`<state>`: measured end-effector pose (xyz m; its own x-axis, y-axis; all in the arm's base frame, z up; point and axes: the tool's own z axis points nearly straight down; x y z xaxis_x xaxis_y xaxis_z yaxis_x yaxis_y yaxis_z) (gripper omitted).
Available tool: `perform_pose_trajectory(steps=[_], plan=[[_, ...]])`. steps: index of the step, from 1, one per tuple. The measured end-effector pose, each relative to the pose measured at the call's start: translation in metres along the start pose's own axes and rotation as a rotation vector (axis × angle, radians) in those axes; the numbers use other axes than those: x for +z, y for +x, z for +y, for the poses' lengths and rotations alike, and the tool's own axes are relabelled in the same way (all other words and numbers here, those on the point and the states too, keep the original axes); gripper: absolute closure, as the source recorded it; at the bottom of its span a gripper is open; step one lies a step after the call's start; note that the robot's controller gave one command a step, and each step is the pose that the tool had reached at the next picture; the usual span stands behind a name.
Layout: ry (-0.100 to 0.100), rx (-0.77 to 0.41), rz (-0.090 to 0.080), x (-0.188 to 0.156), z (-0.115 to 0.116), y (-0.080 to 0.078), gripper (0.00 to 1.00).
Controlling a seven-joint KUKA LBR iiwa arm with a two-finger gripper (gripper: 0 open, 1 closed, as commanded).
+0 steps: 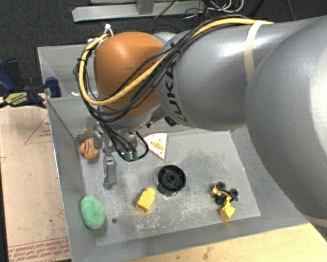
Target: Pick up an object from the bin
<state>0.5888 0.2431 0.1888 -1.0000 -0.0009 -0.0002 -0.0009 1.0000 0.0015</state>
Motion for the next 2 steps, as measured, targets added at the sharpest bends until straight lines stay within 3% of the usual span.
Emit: perform_pose_trajectory(steps=[1,2], plan=[[-0.001,-0.080,-0.003,0.003,-0.020,-0.036,0.00],[0.002,-0.156,0.005,-0.036,-0.070,-0.021,0.00]])
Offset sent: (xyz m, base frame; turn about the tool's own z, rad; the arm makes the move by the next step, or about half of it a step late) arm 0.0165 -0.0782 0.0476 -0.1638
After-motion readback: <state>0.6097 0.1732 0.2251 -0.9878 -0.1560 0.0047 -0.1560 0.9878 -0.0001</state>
